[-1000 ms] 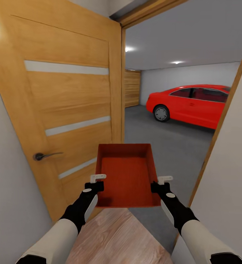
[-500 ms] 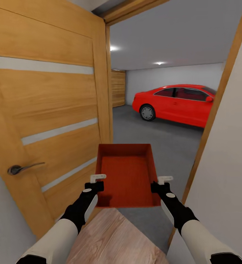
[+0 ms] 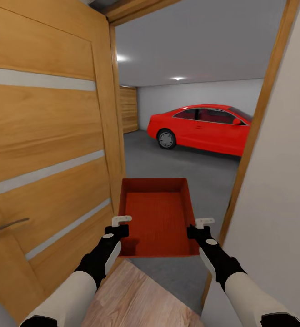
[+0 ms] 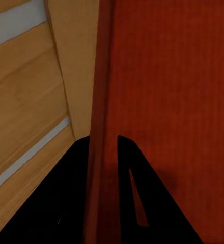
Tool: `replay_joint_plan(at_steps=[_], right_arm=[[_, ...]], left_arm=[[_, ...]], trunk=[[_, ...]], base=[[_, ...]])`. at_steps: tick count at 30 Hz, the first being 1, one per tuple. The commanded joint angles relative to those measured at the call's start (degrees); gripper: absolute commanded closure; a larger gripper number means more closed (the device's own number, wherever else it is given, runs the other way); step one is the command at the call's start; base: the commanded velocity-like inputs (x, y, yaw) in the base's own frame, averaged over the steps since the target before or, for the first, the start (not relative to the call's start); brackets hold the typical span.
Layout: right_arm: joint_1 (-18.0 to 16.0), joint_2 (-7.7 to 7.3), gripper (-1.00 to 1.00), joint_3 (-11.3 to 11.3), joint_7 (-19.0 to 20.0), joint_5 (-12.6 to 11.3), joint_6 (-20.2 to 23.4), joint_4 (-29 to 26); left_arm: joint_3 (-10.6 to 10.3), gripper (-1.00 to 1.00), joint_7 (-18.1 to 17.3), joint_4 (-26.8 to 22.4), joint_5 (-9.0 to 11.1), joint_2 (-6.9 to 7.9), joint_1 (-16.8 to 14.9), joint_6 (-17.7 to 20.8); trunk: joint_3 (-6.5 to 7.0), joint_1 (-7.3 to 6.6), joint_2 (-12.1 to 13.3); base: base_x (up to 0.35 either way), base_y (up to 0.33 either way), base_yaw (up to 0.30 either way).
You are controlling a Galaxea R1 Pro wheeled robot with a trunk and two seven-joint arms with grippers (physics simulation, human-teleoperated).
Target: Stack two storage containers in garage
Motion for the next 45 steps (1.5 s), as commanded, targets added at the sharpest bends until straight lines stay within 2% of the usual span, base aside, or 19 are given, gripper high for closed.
replay_joint_plan(at_steps=[1, 6, 18, 45], right_arm=[[-0.01, 0.01, 1.00, 0.05, -0.24, -0.08, 0.10, 0.12], [-0.01, 0.01, 1.00, 0.05, -0.25, -0.08, 0.09, 0.10], [-0.01, -0.02, 1.00, 0.05, -0.27, -0.07, 0.00, 0.09], [-0.01, 0.01, 1.00, 0.05, -0.26, -0.08, 0.01, 0.09]], left_arm=[[-0.17, 1.00, 0.45, -3.06, 0.64, -0.05, -0.03, 0.24], [-0.17, 1.00, 0.45, -3.06, 0.64, -0.05, -0.03, 0.24], [-0.17, 1.00, 0.45, -3.06, 0.64, -0.05, -0.03, 0.26], [-0.17, 1.00, 0.45, -3.06, 0.64, -0.05, -0.03, 0.24]], trunk=[[-0.09, 0.04, -0.10], [-0.09, 0.04, -0.10], [-0.09, 0.04, -0.10], [-0.09, 0.04, -0.10]], base=[[0.154, 0.121, -0.232], [0.154, 0.121, -0.192], [0.158, 0.134, -0.039], [0.162, 0.144, -0.224]])
